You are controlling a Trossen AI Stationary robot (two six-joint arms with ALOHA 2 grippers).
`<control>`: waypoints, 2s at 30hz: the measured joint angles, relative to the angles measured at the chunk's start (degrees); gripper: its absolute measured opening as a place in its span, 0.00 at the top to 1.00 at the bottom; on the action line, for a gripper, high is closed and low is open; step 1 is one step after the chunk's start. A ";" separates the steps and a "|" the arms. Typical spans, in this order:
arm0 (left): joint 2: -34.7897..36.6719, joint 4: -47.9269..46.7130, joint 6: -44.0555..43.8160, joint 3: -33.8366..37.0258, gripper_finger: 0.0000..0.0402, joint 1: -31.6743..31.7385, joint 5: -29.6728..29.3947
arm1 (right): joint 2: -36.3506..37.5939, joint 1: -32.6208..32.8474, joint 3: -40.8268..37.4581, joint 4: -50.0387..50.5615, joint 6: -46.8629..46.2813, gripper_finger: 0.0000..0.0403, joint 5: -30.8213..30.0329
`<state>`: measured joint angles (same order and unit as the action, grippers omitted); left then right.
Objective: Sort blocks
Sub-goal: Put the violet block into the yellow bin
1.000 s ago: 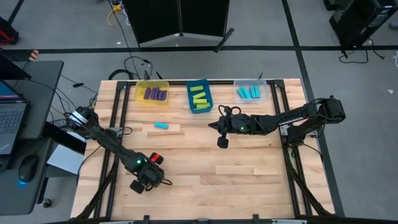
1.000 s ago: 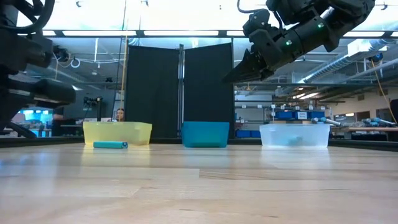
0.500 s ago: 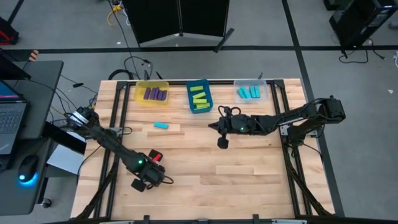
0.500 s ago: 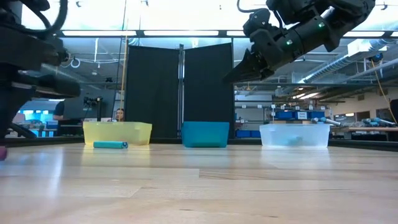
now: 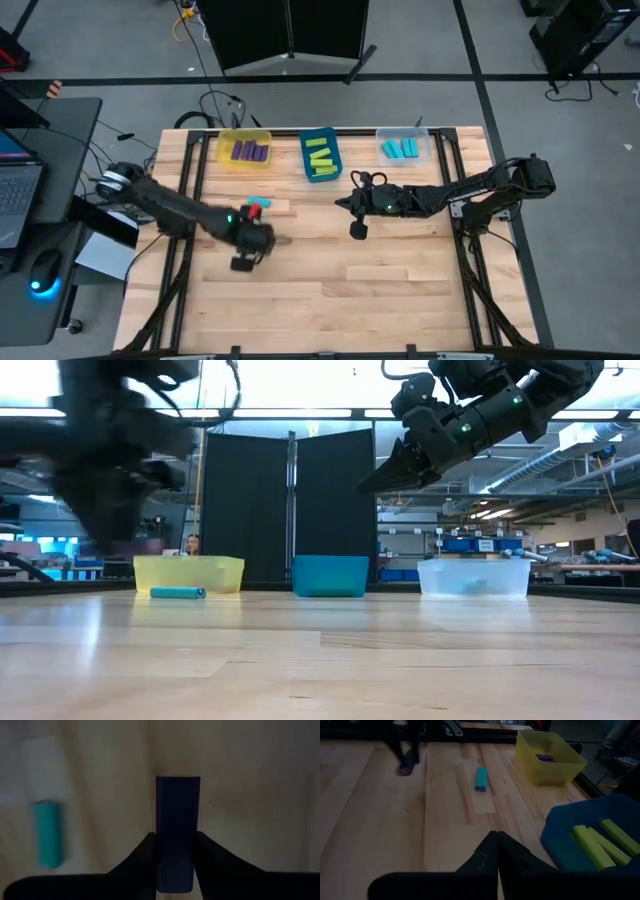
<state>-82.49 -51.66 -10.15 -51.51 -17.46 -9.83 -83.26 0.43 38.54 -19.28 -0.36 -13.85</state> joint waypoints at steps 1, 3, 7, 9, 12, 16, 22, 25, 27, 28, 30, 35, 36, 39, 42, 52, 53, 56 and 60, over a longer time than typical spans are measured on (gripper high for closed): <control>1.15 -0.14 -0.08 0.01 0.75 2.06 -0.70 | 0.00 0.00 0.00 0.02 0.00 0.98 0.00; 3.10 0.18 -0.82 -0.02 0.75 6.60 -2.17 | 0.02 0.00 0.00 0.08 0.00 0.98 0.02; 6.19 0.50 -4.17 0.09 0.75 16.24 -5.24 | 0.00 0.26 0.00 0.18 0.07 0.98 0.02; 7.00 1.39 -4.99 0.07 0.75 21.87 -5.78 | 0.00 0.37 0.00 0.15 0.07 0.98 0.03; 7.32 5.38 -3.22 0.06 0.75 30.05 -4.94 | 0.00 0.37 0.00 0.18 -1.78 0.98 0.03; 7.00 13.90 -0.51 0.02 0.75 40.16 -1.17 | 0.00 0.37 0.00 0.20 -3.88 0.98 0.04; 6.73 18.11 0.62 -0.02 0.75 55.70 -1.04 | 0.00 0.76 -0.02 0.17 -3.89 0.98 0.09; 6.46 17.55 0.80 -0.02 0.75 61.84 -1.04 | 0.00 0.74 -0.02 0.16 -3.70 0.98 0.08; 5.51 17.55 0.90 -0.02 0.75 64.77 -0.97 | 0.00 0.74 -0.02 0.12 -3.68 0.98 0.07; 4.86 17.56 0.93 -0.02 0.75 66.07 -0.95 | 0.00 0.74 -0.02 0.12 -3.59 0.98 0.08; 3.18 17.99 1.54 -0.02 0.75 67.97 -0.94 | 0.00 0.74 -0.02 0.14 -3.56 0.98 0.09; -2.67 20.21 2.60 0.02 0.75 70.61 -1.26 | 0.00 0.74 -0.04 0.15 -3.54 0.98 0.08; -3.59 20.92 2.62 -0.02 0.75 70.78 -1.26 | 0.00 0.74 -0.04 0.15 -3.54 0.98 0.07; -5.62 22.34 2.67 0.00 0.75 70.85 -0.91 | 0.00 0.74 -0.04 0.15 -3.54 0.98 0.07; -7.53 23.07 2.72 -0.02 0.75 70.81 0.33 | 0.00 0.68 -0.04 0.15 -3.13 0.98 0.07; -8.12 25.54 9.14 -0.02 0.57 70.11 3.39 | 0.00 0.59 -0.04 0.17 -2.58 0.97 0.04; -7.63 25.93 10.08 -0.02 0.55 69.81 3.40 | 0.00 0.59 -0.06 0.17 -2.55 0.97 0.04; -5.56 26.55 12.42 -0.02 0.53 68.69 3.41 | 0.00 0.58 -0.07 0.17 -2.45 0.96 0.04; -0.73 27.08 14.42 0.14 0.57 66.31 3.43 | 0.00 0.52 -0.07 0.15 -2.17 0.97 0.04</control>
<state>-83.22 -24.58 4.26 -51.37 48.84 -6.39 -83.26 0.95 38.48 -19.14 -2.53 -13.80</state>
